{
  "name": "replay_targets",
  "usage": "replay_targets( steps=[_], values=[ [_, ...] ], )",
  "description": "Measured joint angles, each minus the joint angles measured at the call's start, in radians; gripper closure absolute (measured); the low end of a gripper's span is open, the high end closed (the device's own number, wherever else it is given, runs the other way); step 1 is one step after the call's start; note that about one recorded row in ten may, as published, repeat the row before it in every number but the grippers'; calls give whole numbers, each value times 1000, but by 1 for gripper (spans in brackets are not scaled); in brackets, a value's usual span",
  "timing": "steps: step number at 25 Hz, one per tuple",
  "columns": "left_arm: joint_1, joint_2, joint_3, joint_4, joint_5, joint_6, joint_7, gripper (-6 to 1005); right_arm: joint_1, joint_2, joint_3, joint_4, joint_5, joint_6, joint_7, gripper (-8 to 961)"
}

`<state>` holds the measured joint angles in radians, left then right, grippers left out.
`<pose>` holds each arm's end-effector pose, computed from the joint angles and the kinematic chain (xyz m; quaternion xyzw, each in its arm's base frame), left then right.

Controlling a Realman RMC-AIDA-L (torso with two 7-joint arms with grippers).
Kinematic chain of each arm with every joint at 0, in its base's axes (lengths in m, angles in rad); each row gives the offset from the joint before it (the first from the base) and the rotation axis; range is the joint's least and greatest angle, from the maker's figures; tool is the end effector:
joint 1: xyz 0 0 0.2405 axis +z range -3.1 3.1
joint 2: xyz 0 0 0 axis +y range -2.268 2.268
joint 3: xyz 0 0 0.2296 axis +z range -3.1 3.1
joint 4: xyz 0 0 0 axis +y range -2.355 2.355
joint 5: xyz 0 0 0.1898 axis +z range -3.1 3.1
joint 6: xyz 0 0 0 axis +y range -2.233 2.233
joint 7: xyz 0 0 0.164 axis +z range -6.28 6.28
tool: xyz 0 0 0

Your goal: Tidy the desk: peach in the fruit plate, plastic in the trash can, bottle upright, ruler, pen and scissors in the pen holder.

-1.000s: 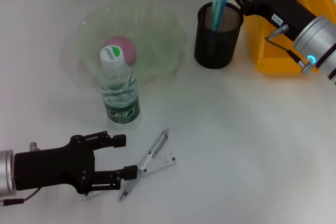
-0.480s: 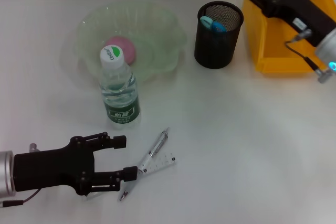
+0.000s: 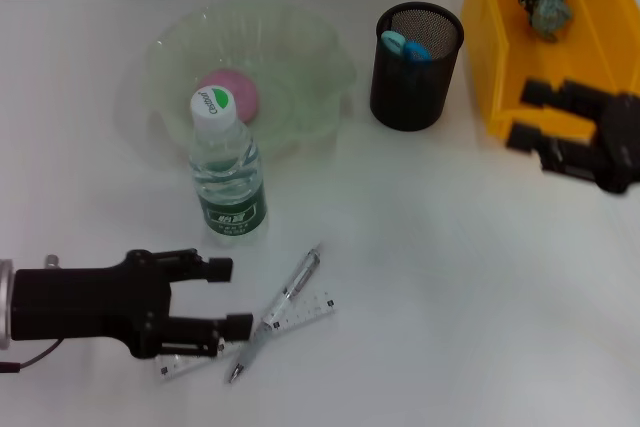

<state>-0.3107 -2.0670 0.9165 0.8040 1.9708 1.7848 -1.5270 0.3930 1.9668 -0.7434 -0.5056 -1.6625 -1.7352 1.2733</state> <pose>-0.2416 0.2289 -0.0078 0.9405 0.2668 0.2102 0.0066 0.2392 0.2759 0.0384 -0.8909 0.2179 0.3714 0.1440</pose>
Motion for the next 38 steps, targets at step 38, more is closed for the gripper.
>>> replay_targets(
  steps=[38],
  values=[
    [-237,-13,869,674,298,-312,-762,160,-99,-6,132,-21,-530,-141,-162,220]
  ],
)
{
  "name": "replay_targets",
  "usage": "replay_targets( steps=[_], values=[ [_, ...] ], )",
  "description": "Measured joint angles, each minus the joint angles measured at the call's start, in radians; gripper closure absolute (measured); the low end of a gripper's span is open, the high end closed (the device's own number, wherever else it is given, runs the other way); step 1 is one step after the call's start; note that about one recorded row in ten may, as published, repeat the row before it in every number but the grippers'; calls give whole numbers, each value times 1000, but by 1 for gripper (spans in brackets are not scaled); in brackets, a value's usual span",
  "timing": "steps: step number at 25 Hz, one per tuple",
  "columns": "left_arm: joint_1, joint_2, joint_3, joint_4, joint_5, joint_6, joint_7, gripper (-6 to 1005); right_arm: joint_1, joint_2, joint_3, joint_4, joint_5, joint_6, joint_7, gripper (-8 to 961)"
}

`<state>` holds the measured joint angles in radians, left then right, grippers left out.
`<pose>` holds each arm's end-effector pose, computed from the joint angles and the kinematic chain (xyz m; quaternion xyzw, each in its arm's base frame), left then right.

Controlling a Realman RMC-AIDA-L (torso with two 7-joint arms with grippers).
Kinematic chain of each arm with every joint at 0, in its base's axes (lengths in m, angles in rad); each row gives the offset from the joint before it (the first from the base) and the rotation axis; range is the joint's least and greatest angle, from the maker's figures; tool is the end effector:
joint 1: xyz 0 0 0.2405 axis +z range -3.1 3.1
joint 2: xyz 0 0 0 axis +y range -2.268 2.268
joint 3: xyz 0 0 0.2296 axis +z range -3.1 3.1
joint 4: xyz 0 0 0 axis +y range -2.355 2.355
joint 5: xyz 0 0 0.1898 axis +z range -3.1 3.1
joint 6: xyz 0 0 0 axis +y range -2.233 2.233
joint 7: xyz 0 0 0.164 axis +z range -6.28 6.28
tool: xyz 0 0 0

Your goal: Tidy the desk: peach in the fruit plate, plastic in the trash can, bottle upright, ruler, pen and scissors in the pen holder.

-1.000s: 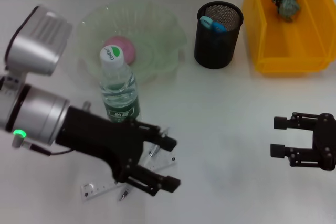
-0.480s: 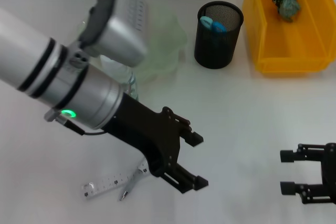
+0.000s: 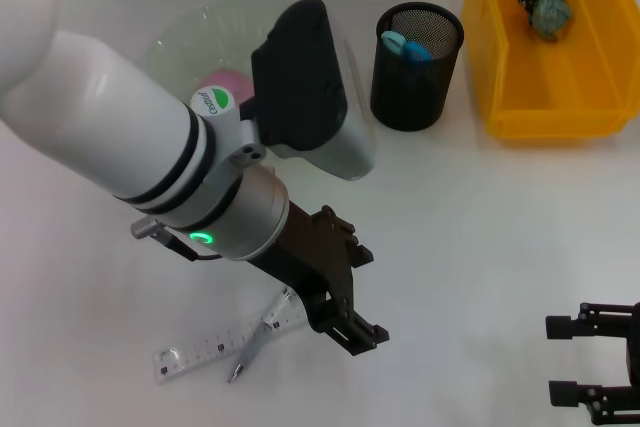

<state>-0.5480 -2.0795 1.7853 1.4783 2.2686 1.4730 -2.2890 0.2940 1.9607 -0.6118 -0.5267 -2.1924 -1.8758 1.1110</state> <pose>-0.1096 0.2592 -0.0745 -0.9914 -0.0569 0.1174 0.0047 0.2936 0.1928 0.0160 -0.9491 0.2189 0.2243 0.0325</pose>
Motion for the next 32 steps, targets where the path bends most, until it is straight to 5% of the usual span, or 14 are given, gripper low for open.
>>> replay_targets(
  steps=[14,32],
  values=[
    [44,4,54,-4,135,-11,-205,160,19,3,0,8,0,55,0,220],
    [34,0,63,-51,150,-41,-209,161,39,15,0,8,2,87,0,220]
  ],
)
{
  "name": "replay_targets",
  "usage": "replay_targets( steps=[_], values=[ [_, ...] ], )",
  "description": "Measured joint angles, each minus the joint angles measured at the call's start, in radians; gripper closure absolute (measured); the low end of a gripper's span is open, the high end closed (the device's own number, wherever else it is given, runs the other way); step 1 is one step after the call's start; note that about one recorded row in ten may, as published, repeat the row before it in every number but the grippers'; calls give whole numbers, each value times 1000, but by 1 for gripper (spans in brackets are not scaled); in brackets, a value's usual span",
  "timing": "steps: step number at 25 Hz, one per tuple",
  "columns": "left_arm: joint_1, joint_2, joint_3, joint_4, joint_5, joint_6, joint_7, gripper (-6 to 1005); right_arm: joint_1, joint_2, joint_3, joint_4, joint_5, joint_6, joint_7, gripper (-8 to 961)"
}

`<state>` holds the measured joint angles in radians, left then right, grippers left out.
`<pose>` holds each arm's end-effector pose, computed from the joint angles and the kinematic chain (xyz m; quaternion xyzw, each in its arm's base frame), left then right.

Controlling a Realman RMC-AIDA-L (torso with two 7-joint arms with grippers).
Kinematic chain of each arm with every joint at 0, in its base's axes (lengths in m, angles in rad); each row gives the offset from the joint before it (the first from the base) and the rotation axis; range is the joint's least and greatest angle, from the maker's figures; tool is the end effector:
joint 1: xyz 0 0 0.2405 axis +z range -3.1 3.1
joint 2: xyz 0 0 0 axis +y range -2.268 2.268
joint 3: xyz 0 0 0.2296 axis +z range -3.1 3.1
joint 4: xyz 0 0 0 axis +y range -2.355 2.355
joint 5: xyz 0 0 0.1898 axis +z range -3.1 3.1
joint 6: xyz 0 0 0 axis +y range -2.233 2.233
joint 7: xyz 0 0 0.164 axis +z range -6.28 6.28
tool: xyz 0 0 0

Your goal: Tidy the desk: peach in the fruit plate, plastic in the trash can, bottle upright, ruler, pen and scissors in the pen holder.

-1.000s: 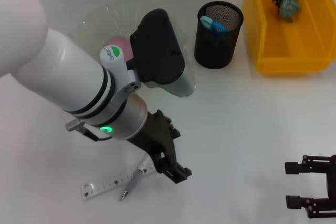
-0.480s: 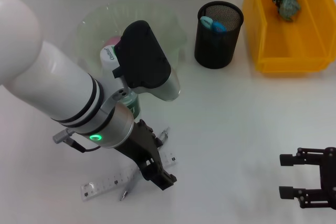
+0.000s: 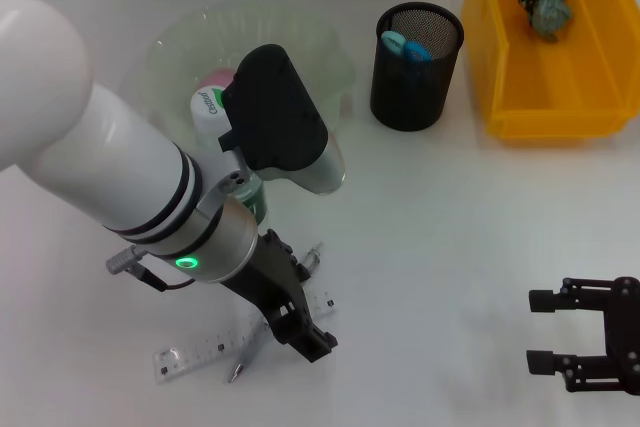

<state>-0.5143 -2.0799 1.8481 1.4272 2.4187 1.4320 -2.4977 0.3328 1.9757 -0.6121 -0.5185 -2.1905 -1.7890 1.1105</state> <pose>-0.1463 0.2619 -0.0813 -0.9683 -0.1584 0.1861 0.0514 0.2927 0.2114 0.0070 -0.9532 0.2127 0.2076 0.0560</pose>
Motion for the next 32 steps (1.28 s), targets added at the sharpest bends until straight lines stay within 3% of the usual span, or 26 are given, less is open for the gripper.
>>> replay_targets(
  steps=[29,32],
  values=[
    [-37,0,41,-71,-10,-38,5,162,13,3,2,3,3,28,3,220],
    [-36,0,43,-72,-5,-49,5,279,12,3,2,3,3,28,3,220]
  ],
)
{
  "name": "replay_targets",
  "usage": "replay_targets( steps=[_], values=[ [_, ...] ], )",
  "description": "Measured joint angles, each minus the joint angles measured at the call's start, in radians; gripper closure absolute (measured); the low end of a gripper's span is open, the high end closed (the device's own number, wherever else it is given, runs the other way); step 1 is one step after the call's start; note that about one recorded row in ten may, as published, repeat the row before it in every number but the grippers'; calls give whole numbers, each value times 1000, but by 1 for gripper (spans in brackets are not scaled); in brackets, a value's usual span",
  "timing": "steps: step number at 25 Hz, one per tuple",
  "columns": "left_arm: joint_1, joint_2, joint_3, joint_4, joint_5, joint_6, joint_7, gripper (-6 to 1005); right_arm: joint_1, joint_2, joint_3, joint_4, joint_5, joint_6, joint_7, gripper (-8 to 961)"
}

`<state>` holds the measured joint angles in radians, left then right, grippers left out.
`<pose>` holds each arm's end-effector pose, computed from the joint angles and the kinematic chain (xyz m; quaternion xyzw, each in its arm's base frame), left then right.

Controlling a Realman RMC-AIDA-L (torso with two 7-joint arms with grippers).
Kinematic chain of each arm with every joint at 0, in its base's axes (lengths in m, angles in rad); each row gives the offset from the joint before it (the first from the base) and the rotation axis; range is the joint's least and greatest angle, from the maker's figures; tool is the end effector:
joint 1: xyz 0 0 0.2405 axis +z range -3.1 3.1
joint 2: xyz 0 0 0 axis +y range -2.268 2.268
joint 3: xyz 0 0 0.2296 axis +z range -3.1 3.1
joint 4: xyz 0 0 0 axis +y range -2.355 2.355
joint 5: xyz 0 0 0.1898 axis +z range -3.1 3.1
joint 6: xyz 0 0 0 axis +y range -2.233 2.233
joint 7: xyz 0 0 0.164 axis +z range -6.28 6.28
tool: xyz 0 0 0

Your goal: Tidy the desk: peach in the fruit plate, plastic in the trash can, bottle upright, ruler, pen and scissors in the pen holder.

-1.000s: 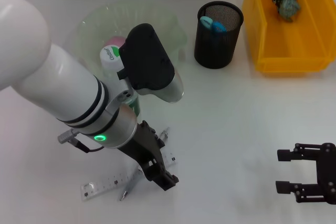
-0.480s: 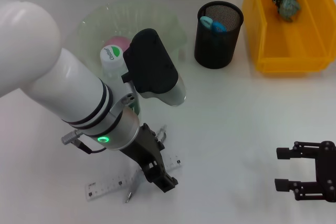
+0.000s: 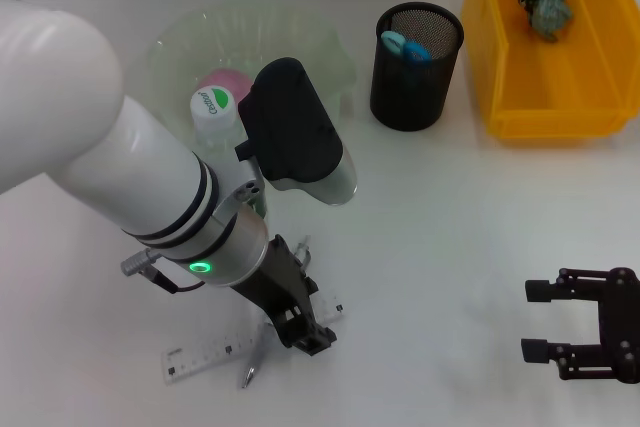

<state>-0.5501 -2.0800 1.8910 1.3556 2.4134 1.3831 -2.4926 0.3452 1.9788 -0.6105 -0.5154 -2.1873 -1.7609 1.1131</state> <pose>-0.1498 0.2634 -0.0926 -0.9679 -0.1482 0.1978 0.0459 0.2925 0.2179 0.0052 -0.9537 0.2121 0.2031 0.0653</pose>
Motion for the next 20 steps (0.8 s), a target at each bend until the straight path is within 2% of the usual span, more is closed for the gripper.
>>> replay_targets(
  steps=[3,10,13,17,20],
  values=[
    [1,0,3,-9,3,-14,1,397,0,0,4,0,0,0,0,220],
    [1,0,2,-8,4,-18,5,550,0,2,12,0,1,0,0,220],
    [9,1,-18,29,0,-26,9,616,0,2,21,0,1,0,0,220],
    [26,3,-52,93,-31,-28,17,616,0,2,38,0,1,0,-1,220],
    [34,7,-132,140,-135,-8,68,616,0,2,65,0,2,-1,-2,220]
  ],
)
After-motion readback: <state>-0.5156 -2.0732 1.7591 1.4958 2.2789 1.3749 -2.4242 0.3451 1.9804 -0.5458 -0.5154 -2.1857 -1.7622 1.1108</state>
